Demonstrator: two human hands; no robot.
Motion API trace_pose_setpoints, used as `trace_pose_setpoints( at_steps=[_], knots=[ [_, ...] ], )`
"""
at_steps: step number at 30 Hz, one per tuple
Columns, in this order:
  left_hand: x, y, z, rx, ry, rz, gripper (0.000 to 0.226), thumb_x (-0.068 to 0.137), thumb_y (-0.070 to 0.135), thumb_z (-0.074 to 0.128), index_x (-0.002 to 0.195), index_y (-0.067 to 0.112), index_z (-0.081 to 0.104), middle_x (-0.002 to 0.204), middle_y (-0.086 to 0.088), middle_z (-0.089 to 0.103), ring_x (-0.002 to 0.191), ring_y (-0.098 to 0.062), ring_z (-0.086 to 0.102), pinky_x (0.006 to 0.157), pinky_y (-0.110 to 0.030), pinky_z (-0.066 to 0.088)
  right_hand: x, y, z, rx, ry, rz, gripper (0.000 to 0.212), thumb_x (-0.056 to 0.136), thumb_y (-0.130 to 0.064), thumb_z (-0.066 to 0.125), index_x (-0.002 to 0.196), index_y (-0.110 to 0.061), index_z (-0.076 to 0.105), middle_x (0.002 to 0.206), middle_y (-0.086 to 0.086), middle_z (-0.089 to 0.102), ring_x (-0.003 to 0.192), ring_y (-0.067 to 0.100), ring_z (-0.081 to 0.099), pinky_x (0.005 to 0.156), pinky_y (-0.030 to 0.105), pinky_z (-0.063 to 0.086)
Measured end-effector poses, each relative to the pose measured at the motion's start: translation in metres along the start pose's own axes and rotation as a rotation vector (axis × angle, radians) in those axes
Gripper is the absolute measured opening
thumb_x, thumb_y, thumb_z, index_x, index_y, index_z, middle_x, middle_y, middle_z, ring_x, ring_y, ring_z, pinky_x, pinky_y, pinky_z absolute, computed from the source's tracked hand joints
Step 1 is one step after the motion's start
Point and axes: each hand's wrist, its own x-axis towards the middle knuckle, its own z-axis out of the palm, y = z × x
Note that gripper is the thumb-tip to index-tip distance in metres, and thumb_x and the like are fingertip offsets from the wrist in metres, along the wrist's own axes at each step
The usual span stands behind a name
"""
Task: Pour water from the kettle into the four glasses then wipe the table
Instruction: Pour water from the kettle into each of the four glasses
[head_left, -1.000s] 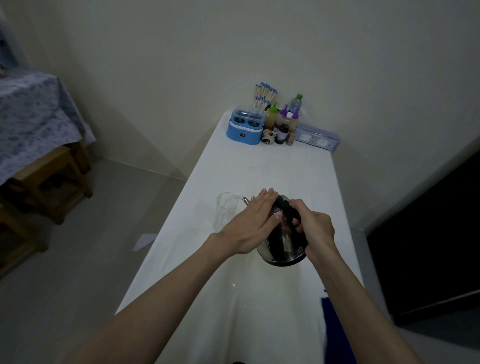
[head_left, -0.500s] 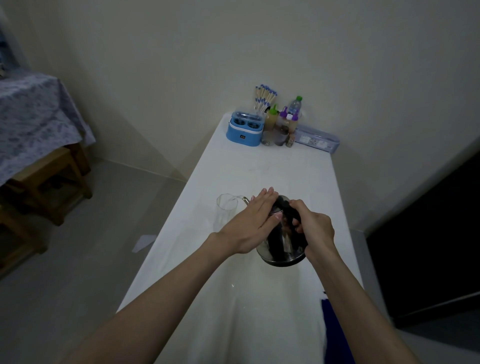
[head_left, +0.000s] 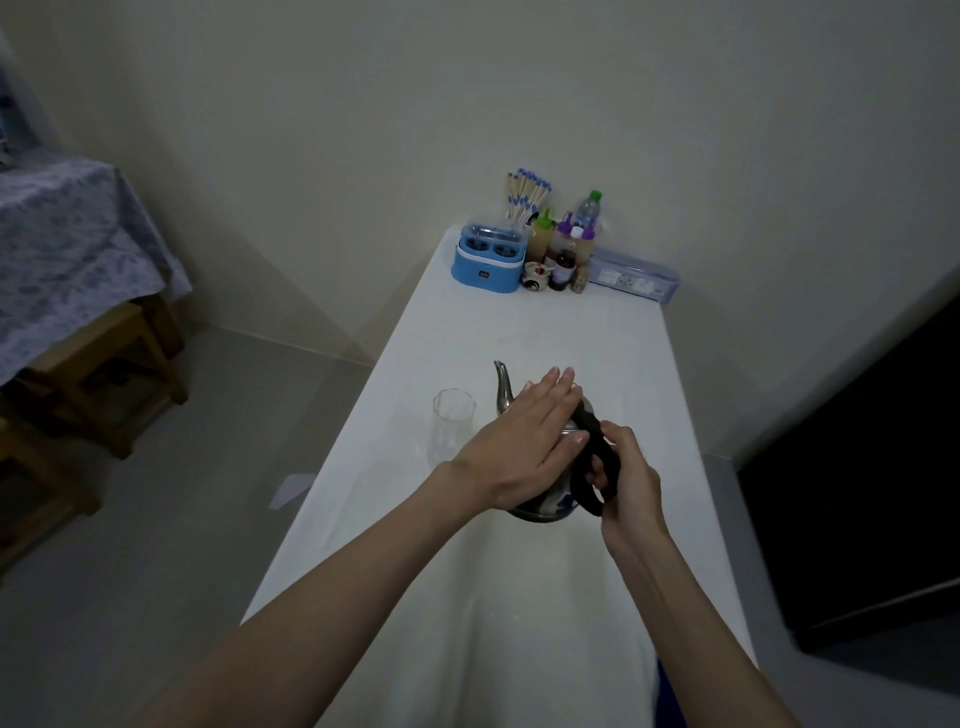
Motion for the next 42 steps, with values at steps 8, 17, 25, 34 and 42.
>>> trace_pose_setpoints(
  at_steps=[8,17,25,34,42],
  knots=[
    [0.014,0.023,0.013,-0.09,-0.001,0.003,0.059,0.104,0.037,0.023,0.154,0.008,0.014,0.164,-0.004,0.002,0.15,-0.011,-0.007,0.121,-0.027,-0.006,0.006,-0.022,-0.027,-0.084,0.067,-0.039,0.019,0.078,-0.032,0.071,0.071,-0.016,0.064,0.056,-0.002,0.052,0.049,0.011,0.043,0.056,0.026,0.037],
    [0.018,0.026,0.033,-0.32,-0.108,-0.11,0.059,0.104,0.041,0.023,0.155,0.014,0.01,0.164,0.002,-0.002,0.149,-0.004,-0.009,0.12,-0.024,-0.006,0.015,-0.024,-0.047,-0.3,0.149,-0.08,0.037,0.065,-0.049,0.077,0.059,-0.013,0.068,0.048,-0.004,0.058,0.059,0.019,0.053,0.067,0.036,0.046],
    [0.019,0.026,0.041,-0.352,-0.129,-0.151,0.06,0.104,0.043,0.023,0.155,0.016,0.008,0.164,0.003,-0.001,0.149,-0.004,-0.007,0.121,-0.025,-0.005,0.024,-0.031,-0.055,-0.451,0.17,-0.151,0.044,0.07,-0.053,0.077,0.06,-0.01,0.071,0.057,0.0,0.064,0.064,0.021,0.057,0.069,0.035,0.047],
    [0.021,0.039,0.044,-0.389,-0.075,-0.147,0.058,0.103,0.044,0.023,0.155,0.019,0.01,0.163,0.003,0.001,0.148,-0.003,-0.007,0.117,-0.02,-0.006,0.025,-0.049,-0.063,-0.531,0.139,-0.199,0.045,0.072,-0.051,0.078,0.058,-0.009,0.069,0.054,0.0,0.063,0.058,0.018,0.056,0.065,0.031,0.046],
    [0.02,0.046,0.045,-0.373,-0.05,-0.145,0.057,0.105,0.038,0.021,0.155,0.016,0.006,0.164,0.003,0.0,0.148,-0.003,-0.007,0.117,-0.019,-0.006,0.03,-0.054,-0.068,-0.526,0.107,-0.208,0.044,0.069,-0.05,0.079,0.053,-0.011,0.067,0.051,-0.001,0.062,0.053,0.018,0.054,0.063,0.031,0.046]
  ],
)
